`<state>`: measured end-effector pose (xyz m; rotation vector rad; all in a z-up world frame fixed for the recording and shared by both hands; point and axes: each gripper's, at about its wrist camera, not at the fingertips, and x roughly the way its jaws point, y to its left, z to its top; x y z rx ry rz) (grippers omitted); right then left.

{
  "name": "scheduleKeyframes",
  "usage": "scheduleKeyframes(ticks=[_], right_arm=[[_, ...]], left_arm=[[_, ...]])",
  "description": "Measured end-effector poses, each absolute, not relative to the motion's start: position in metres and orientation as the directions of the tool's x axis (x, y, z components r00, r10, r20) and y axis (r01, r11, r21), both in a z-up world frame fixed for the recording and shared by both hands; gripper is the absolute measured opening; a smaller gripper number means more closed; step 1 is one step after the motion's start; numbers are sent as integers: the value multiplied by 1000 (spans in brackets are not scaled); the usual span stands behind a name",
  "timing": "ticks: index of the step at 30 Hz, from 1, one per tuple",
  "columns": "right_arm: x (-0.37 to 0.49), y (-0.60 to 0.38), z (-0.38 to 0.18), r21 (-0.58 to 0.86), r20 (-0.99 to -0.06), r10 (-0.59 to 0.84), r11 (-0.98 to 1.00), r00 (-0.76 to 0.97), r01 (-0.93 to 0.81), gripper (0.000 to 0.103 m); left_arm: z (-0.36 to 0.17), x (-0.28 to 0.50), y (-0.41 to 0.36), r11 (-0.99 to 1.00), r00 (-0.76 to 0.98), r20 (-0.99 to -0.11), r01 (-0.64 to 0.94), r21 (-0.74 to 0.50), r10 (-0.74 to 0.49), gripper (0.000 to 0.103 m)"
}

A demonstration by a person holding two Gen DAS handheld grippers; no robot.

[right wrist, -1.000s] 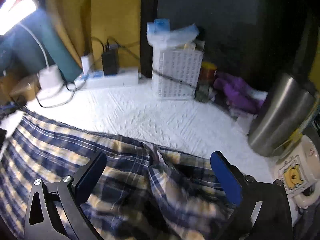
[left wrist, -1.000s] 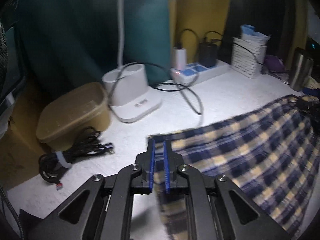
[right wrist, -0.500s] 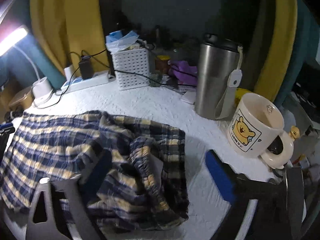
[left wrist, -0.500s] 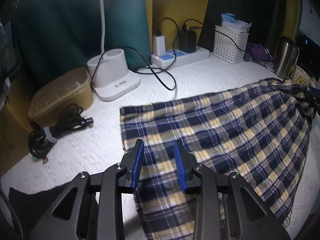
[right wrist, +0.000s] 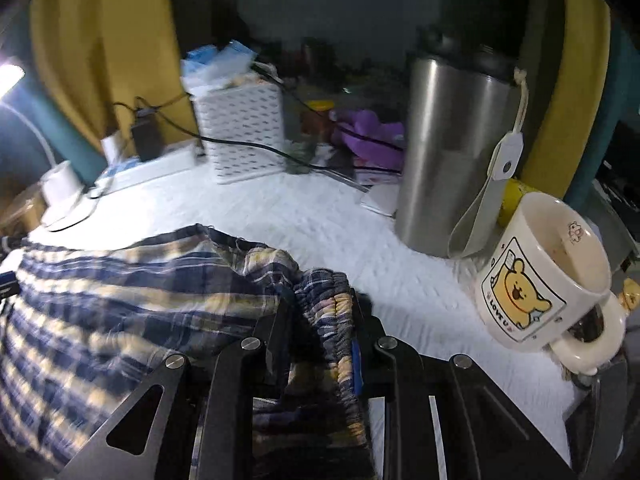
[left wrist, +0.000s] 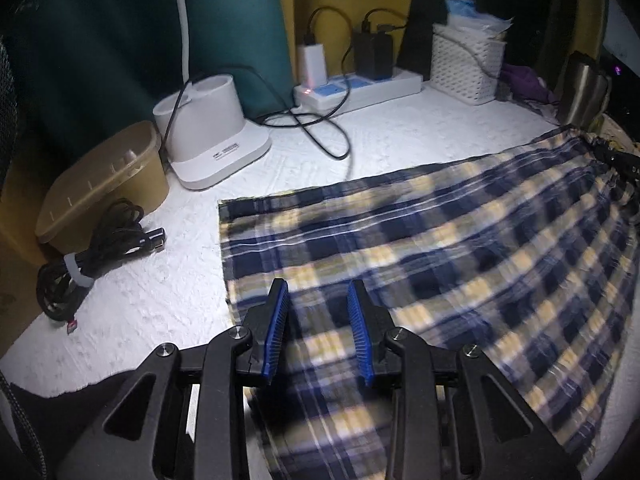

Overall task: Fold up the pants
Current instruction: 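Smooth the plaid pants flat with both open grippers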

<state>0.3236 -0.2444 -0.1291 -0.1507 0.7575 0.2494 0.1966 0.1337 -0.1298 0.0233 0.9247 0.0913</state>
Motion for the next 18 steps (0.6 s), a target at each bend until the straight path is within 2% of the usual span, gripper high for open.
scheduleKeyframes(ticks=[3,5,7,8,13,17,18], right_arm=[[337,-244,-139,-42,-718,150,965,680,-257,23],[340,-242,-142,-50,-714,140,967,686,-249,27],[341,-240,-142,-94,-707,90,971,702,-218,47],[339,-241,-141,-101,-701,79,973,708,-209,50],[321,-245,-124,-74,-676,78,982,733,-173,52],[294,-229,-105,-64,-645,119,976,755,-209,53],[289,-222,-103,-50,-644,139,974,752,-222,57]], left_arm=[[-136,205,143,995,584,-806,-82,54,92,30],[-136,209,146,995,582,-808,-85,59,98,30],[-134,215,148,994,578,-809,-86,69,106,30],[-132,216,147,994,578,-809,-82,72,106,30],[-111,225,128,997,627,-777,-1,79,62,30],[-105,238,100,995,635,-772,93,47,-23,30],[-105,242,94,993,631,-775,105,47,-30,30]])
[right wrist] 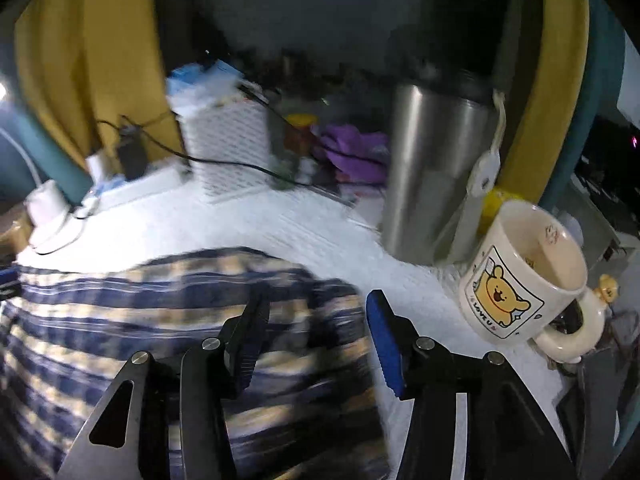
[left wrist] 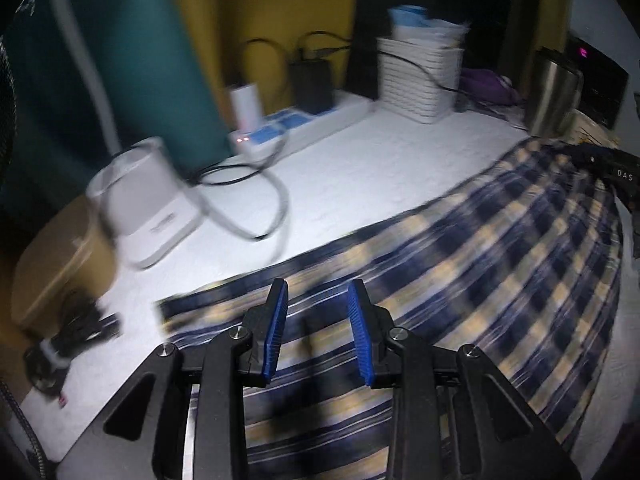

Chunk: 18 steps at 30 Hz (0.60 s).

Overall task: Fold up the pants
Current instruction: 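Smooth the plaid pants flat with both open grippers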

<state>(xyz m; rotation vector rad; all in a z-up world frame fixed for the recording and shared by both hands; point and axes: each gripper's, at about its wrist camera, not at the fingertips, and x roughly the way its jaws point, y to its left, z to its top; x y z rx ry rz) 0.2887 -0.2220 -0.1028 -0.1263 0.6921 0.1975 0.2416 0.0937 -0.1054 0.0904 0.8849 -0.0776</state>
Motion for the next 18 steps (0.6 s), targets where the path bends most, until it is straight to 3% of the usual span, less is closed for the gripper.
scheduleKeyframes(ticks=[3,10,18], right_arm=[[271,-202,-99,-8,-632,213,960,745,-281,81],[273,-145,-121,45,-691,338,902,639,-428,82],[299,-141,-156,-32,-748,228,926,623,-377,82]], left_arm=[[-111,253,75,992,605,-795,121,35,-46,30],[-129,278,54,991,578,-810,131,-28,-99,30],[-140,290,63,992,599,-797,125,-8,-82,32]])
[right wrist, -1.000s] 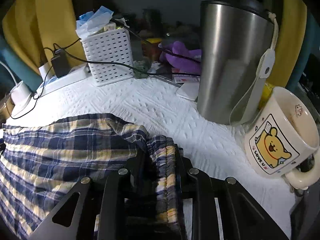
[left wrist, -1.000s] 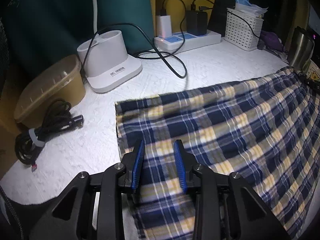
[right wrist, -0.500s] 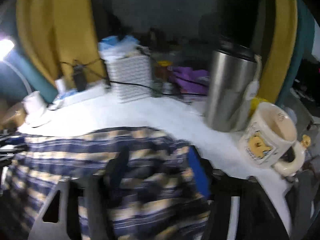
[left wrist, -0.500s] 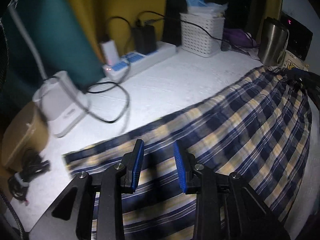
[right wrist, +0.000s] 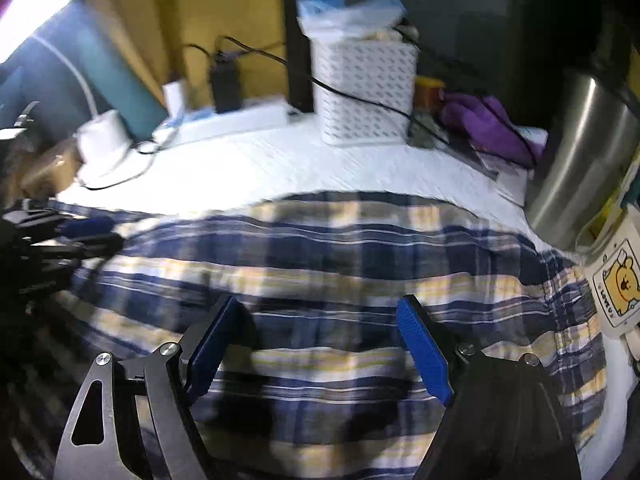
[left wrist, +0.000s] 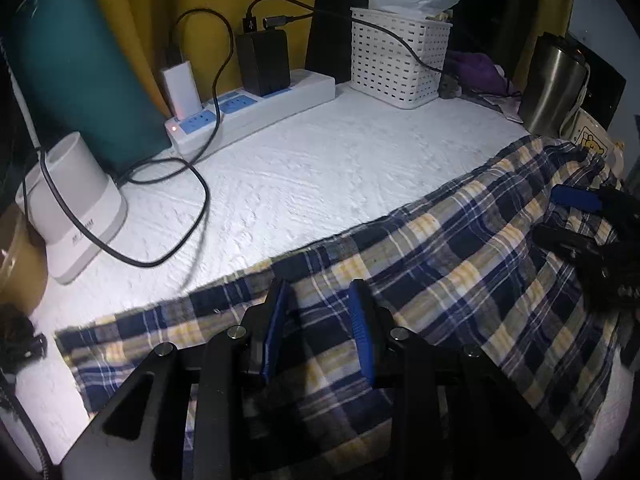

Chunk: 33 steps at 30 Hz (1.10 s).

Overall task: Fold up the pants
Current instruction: 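Smooth the plaid pants flat with both open grippers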

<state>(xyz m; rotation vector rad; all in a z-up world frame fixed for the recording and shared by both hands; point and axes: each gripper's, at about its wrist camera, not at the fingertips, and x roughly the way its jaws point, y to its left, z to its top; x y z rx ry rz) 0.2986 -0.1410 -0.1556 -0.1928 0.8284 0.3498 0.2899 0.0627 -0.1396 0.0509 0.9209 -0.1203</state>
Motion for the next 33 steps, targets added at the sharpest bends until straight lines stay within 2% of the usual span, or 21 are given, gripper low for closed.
scheduleKeyframes(ticks=[3,7,17,21,33], right_arm=[[303,-148,-153,-54,-744,189,939,641,-341,82],[296,-159,-149,-72,-737,150,952,659,-298,82],[256,-161,-136,-78,-721,156,950,675,-303,82],[241,-159,-133,-83,-715,160,947,680,-310,82],[187,-129,-135,-77,-721,226,913,655,-400,82]], left_arm=[[-139,293,71,995,608,-793,97,30,-36,40],[-132,284,86,997,604,-797,43,63,24,40],[-111,209,117,1000,627,-779,-24,-20,-1,40],[-106,177,123,997,639,-770,-56,-52,-4,53],[-115,95,145,985,614,-789,-151,-81,29,54]])
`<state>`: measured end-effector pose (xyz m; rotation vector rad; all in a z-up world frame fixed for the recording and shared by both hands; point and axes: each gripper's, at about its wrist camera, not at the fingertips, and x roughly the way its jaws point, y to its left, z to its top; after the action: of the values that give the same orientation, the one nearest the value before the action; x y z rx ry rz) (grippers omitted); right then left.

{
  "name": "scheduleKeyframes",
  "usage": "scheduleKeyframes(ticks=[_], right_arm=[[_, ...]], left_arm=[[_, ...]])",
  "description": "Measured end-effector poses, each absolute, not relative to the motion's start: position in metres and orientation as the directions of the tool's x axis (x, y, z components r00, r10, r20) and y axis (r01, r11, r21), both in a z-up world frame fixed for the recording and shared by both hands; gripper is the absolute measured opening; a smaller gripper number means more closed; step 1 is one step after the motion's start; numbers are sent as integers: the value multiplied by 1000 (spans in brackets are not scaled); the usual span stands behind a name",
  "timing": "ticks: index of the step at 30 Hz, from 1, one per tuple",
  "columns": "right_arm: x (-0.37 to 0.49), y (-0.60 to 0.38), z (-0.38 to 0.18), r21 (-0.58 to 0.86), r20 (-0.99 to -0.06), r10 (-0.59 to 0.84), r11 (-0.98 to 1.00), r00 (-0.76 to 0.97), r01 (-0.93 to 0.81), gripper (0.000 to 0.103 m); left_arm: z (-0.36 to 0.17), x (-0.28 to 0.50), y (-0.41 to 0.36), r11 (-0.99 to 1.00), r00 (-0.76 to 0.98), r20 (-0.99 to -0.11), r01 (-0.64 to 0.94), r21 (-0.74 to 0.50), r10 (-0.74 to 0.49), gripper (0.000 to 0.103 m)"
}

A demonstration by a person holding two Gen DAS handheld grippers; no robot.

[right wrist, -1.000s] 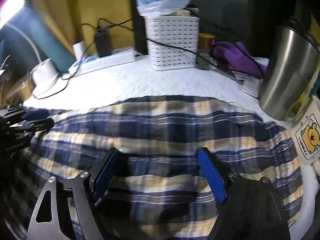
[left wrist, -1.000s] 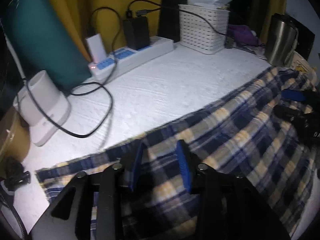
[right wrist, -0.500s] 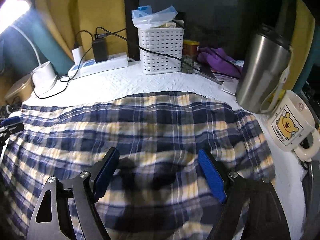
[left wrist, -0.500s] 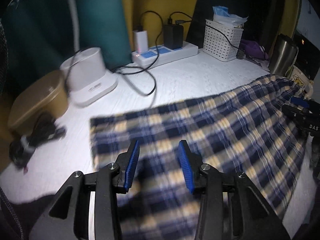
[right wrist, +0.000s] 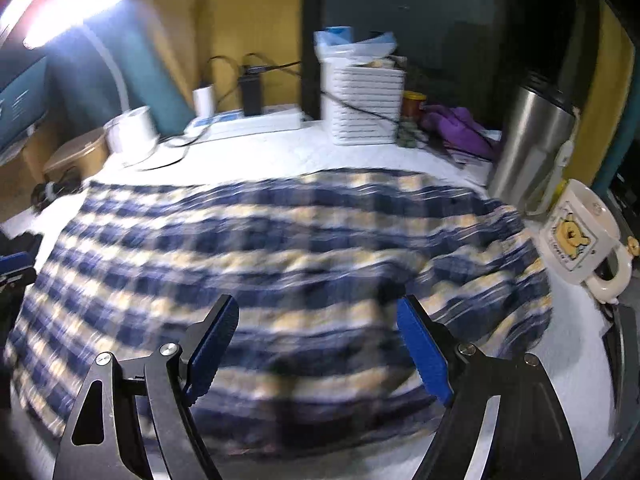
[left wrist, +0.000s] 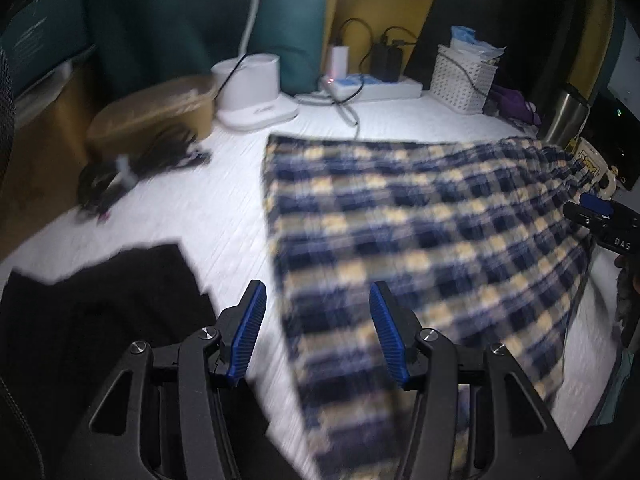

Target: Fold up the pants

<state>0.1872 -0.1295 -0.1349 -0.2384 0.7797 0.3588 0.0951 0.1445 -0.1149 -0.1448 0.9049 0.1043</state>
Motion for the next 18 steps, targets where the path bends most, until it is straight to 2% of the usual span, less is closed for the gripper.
scheduleKeyframes(ticks=[4,13,18], right_arm=[[160,-105,-142,-71,-734,280,874,619,-481,82],[88,-43,-147,-92,-754,410,708,514,-700,82],[77,-28,-153,-99,-763,409,691,500,-716,86]], left_arm=[[-121,69,148,979,598,-802,-167,-116,7,66],[-125,36,143,974,624,-780,-143,-173,-47,66],[-128,37,136,980,622,-780,-106,-169,-67,66]])
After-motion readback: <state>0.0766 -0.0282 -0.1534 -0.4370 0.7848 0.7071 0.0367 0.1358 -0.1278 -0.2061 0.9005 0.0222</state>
